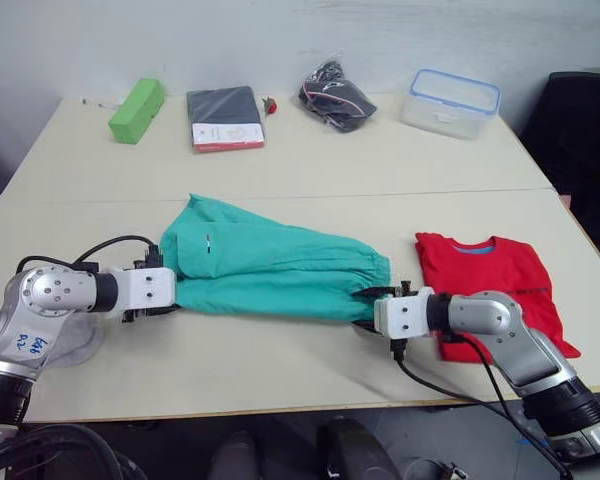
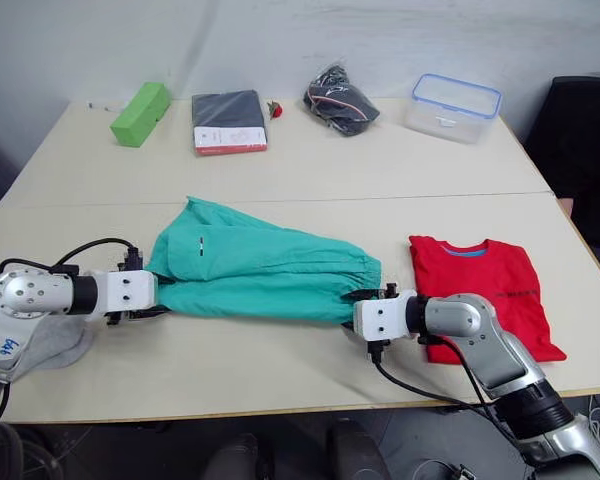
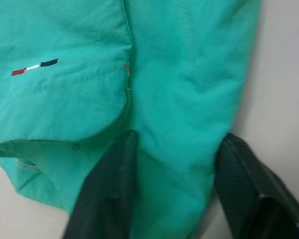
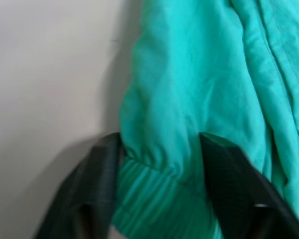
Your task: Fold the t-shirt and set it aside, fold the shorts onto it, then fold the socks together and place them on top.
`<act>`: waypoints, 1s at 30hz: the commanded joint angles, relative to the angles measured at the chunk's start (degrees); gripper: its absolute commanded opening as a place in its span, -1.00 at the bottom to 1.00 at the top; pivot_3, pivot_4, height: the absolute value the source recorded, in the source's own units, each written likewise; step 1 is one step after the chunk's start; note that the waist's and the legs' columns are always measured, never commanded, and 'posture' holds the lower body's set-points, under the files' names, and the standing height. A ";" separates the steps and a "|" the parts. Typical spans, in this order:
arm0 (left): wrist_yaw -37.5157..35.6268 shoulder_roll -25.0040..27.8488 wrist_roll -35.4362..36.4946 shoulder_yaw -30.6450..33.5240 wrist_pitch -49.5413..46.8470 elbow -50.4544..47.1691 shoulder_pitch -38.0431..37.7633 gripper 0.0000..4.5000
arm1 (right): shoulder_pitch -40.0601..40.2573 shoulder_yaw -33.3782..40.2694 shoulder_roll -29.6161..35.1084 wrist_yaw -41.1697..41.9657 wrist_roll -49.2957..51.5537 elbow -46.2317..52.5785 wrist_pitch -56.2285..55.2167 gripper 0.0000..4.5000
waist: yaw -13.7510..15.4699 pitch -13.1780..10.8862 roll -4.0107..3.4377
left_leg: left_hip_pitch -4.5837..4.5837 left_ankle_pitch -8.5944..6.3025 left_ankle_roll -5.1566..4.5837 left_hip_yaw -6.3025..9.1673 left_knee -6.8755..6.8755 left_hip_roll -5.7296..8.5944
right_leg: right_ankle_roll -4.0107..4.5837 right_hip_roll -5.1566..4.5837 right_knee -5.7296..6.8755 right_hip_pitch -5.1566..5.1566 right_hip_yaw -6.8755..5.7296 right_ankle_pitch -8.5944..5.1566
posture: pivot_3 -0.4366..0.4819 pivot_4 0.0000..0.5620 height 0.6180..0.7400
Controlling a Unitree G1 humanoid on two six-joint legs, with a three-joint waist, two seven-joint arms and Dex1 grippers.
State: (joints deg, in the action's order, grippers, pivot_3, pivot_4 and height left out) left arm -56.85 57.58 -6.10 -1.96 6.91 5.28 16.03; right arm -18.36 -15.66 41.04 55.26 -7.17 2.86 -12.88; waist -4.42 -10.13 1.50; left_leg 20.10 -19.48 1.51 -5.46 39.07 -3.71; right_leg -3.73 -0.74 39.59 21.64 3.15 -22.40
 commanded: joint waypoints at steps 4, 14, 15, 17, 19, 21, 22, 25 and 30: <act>-4.99 1.42 4.21 0.79 -7.13 -7.40 -6.53 -1.00 | -1.96 0.78 1.27 2.31 2.48 -3.12 -7.42 -0.96 | -0.06 0.01 -0.04 | -0.02 0.00 0.00 0.01 -0.01 -0.01 | 0.00 0.00 0.03 -0.01 0.00 0.00 | -0.05 -0.47 1.00; -10.20 7.76 14.33 11.14 -26.19 -30.77 -23.66 -1.00 | -2.87 -1.00 6.49 15.12 11.24 -14.35 -30.30 -0.96 | -0.36 -0.10 -0.11 | 0.00 -0.13 -0.11 0.00 -0.05 -0.02 | 0.00 -0.02 -0.19 -0.09 0.02 0.00 | -0.05 -0.47 1.00; -9.90 7.67 14.49 11.88 -27.12 -32.02 -24.55 -1.00 | -3.13 -1.12 6.64 15.85 11.67 -15.32 -31.39 -0.96 | -0.33 -0.12 -0.09 | 0.00 -0.14 -0.14 0.00 -0.04 -0.02 | 0.00 -0.01 -0.19 -0.09 0.02 0.00 | -0.05 -0.47 1.00; -8.23 6.96 13.53 12.26 -27.77 -33.49 -25.37 -1.00 | -3.51 -1.19 6.63 16.67 12.17 -16.46 -32.38 -0.96 | -0.32 -0.15 -0.10 | 0.00 -0.14 -0.15 0.01 -0.03 -0.03 | 0.00 0.00 -0.18 -0.10 0.02 0.00 | -0.05 -0.47 1.00; -5.21 5.18 12.58 11.45 -28.71 -33.20 -24.37 -1.00 | -2.97 -0.93 6.28 17.09 13.86 -15.34 -29.69 -0.96 | -0.26 -0.18 -0.15 | -0.01 -0.14 -0.15 0.01 -0.03 -0.03 | 0.00 0.00 -0.19 -0.10 0.02 0.00 | -0.05 -0.47 1.00; -4.16 3.89 13.42 11.83 -28.88 -32.72 -23.98 -0.90 | -1.77 -0.73 6.60 17.96 16.21 -12.79 -24.56 -0.81 | -0.16 -0.19 -0.15 | -0.01 -0.13 -0.14 0.02 -0.03 -0.02 | 0.00 0.00 -0.18 -0.11 0.02 0.00 | -0.05 -0.47 1.00; -4.41 3.49 14.64 12.70 -29.48 -32.81 -23.85 -0.81 | -0.95 -0.47 7.19 18.65 17.91 -10.96 -21.67 -0.64 | -0.11 -0.19 -0.13 | 0.00 -0.13 -0.14 0.03 -0.03 -0.03 | 0.00 0.00 -0.18 -0.11 0.02 0.00 | -0.05 -0.47 1.00; -5.71 2.87 17.84 14.81 -30.52 -33.00 -23.80 -0.45 | 0.87 1.12 8.58 19.57 22.10 -5.91 -14.35 -0.22 | -0.03 -0.21 -0.14 | 0.02 -0.13 -0.14 0.05 -0.04 -0.03 | 0.00 -0.01 -0.18 -0.10 0.01 0.00 | -0.05 -0.47 1.00; -7.62 1.25 32.51 22.55 -39.71 -34.26 -19.50 0.20 | 1.92 5.95 10.71 15.48 34.29 6.16 8.07 0.52 | -0.06 -0.29 -0.17 | 0.02 -0.14 -0.16 0.07 -0.05 -0.04 | 0.00 -0.02 -0.18 -0.09 0.00 0.00 | -0.05 -0.47 1.00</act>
State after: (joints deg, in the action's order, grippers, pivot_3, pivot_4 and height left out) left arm -63.76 58.84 18.47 15.55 -27.73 -26.74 -6.18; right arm -16.04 -13.10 50.71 73.35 20.30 2.82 -14.53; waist -4.47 -10.42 1.33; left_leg 20.14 -19.62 1.34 -5.37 39.02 -3.76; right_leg -3.73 -0.75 39.43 21.56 3.13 -22.40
